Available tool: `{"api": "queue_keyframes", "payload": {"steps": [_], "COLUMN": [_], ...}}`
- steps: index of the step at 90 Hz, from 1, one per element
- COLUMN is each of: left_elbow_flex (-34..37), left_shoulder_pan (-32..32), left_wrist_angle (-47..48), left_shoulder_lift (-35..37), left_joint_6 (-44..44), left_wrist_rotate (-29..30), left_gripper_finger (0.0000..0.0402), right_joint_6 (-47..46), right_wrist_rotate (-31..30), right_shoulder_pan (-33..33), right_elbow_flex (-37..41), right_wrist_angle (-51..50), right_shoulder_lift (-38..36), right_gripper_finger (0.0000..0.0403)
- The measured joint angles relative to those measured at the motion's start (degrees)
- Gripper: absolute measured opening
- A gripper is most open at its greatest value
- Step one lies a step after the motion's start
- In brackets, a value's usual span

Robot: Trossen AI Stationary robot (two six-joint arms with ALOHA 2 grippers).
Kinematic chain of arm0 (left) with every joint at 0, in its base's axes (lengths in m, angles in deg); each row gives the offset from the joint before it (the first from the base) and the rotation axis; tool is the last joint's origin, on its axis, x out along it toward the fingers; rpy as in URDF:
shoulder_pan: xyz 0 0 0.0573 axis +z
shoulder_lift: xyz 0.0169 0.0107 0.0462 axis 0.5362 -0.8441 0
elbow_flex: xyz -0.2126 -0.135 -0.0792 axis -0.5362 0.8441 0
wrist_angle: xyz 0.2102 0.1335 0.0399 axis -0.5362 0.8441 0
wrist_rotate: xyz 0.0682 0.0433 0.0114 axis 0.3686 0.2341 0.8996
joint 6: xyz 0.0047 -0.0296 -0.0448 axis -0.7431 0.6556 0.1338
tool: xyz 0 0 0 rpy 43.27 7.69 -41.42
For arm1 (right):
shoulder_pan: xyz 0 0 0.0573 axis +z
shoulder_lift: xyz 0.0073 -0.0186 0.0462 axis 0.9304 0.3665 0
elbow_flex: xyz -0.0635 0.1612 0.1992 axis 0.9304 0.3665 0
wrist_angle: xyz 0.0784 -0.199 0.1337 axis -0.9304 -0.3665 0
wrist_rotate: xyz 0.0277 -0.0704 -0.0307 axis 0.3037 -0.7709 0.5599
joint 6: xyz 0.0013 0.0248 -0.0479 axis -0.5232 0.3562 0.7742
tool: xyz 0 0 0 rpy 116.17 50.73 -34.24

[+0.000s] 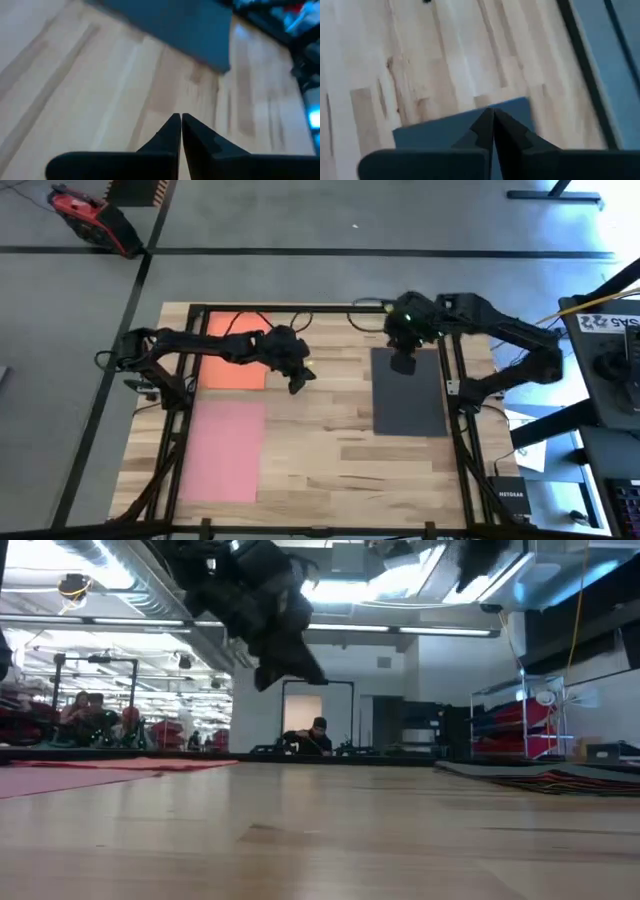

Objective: Organize paper
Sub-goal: Move the black color paper to the top center of the table

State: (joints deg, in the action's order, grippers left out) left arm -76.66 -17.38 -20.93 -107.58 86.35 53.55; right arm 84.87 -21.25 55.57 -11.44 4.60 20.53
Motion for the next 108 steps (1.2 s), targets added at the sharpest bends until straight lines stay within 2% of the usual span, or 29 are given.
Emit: {"api": "queue_keyframes", "payload": {"steps": [19, 33, 46, 60, 81, 94, 108], "left_elbow_flex": [0.07, 5.31, 13.35, 19.48, 20.83, 20.84, 20.83], "left_shoulder_pan": [0.91, 0.96, 0.96, 0.81, -1.78, -3.40, -4.70], "left_wrist_angle": [-10.46, -32.32, -52.28, -65.89, -65.69, -64.95, -63.96], "left_shoulder_lift": [-0.01, 0.02, -0.01, -0.01, -0.01, -0.03, -0.02], "left_joint_6": [4.30, 12.93, 24.11, 32.65, 33.84, 33.58, 32.29], "left_wrist_rotate": [-7.86, -12.24, -10.04, -6.52, -3.18, -0.69, 0.88], "left_gripper_finger": [0.0000, 0.0000, 0.0000, 0.0000, 0.0000, 0.0000, 0.0000], "right_joint_6": [-12.11, -14.17, -7.84, 5.46, 22.22, 25.07, 26.06], "right_wrist_rotate": [1.98, -0.10, 0.11, 4.92, 11.47, 13.47, 13.07], "right_shoulder_pan": [1.70, 0.04, -6.61, -14.89, -25.72, -29.88, -31.52], "right_elbow_flex": [20.67, 27.36, 27.81, 27.79, 27.79, 27.79, 27.79], "right_wrist_angle": [11.84, 15.74, 16.18, 19.98, 24.64, 27.43, 31.18], "right_shoulder_lift": [-12.55, -14.96, -11.39, -5.12, 8.30, 16.09, 20.23], "right_gripper_finger": [0.0000, 0.0005, 0.0036, 0.0096, 0.0163, 0.0185, 0.0198]}}
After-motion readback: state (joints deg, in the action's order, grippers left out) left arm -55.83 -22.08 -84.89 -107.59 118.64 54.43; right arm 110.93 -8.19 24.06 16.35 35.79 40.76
